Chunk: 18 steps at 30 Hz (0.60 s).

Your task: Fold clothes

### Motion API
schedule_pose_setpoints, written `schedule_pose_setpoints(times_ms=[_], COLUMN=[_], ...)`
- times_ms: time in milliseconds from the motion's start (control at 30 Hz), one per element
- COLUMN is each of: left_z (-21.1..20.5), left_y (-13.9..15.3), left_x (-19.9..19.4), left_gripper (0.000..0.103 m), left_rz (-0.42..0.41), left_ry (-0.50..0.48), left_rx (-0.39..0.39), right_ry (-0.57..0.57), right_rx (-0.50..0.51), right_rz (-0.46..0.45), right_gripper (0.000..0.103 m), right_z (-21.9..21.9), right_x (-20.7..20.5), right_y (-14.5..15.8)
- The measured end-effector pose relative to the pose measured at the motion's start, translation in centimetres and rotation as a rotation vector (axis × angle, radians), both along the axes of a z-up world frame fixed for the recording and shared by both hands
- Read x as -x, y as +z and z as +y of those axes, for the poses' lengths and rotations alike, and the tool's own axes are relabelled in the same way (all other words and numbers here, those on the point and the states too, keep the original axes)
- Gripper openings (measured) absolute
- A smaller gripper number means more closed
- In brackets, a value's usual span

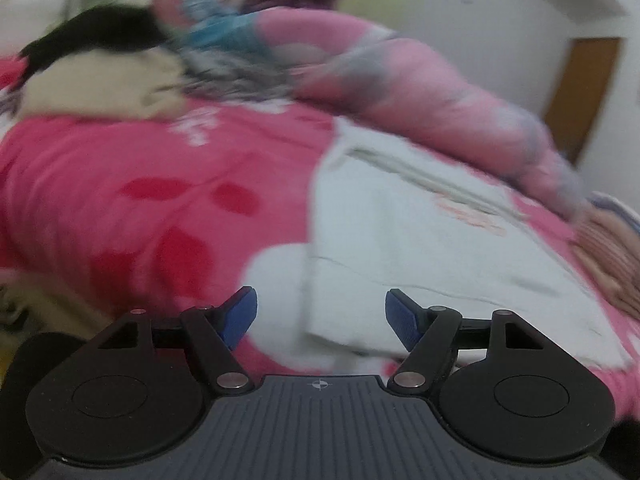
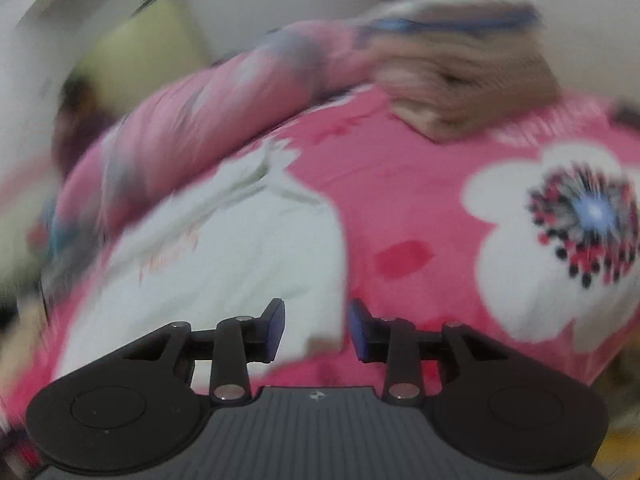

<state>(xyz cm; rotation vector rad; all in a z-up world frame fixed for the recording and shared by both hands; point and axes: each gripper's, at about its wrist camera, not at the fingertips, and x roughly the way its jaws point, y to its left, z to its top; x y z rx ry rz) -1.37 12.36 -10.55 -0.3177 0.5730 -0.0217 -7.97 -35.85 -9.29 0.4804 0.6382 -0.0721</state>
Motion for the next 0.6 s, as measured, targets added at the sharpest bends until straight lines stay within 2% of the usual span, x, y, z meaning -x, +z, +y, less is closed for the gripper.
schedule_pose_setpoints(times_ms=[100,333,433,467,533,567,600], left_z=[-0.5,-1.0,-1.6,-1.9,-2.6,-2.9,-3.2], left_y=[-0.9,-1.4,-1.5,-1.4,-1.2,-1.2,-1.1], left_x=[-1.0,-0.7,-0.5,-0.4,-0.3,-0.2,-0.1], left_gripper=[0.069,0.066,0.061,0.057,0.047,0.036,0.019], left_rz=[0.016,0.006,0.003,0.0,-0.011,-0.02,-0.029], left_ry=[0.023,0.012,0.011,0.01,0.015,0.022,0.029], left_rx=[-0.046,-0.035,-0.069,-0.092,-0.137,-0.147,-0.156], right_ry=[0.003,0.011,0.009,0.008,0.007,0.007,0.007], right_rx=[-0.098,-0.327,-0.316,-0.303,-0.257,-0.214,-0.183], right_rz=[0.017,0.058,0.06,0.055,0.048,0.045,0.04], right_gripper=[0.037,0.037,0.037,0.036,0.028,0.022,0.008], right_z=[-1.8,-5.9,-5.8,-5.5,-4.8,-4.3,-4.0], right_x=[-1.0,-3.4,-4.0,-4.1,-4.4,-4.3,-4.2], right_y=[-0.8,-2.7,-2.9,-3.0,-2.9,-2.7,-2.5])
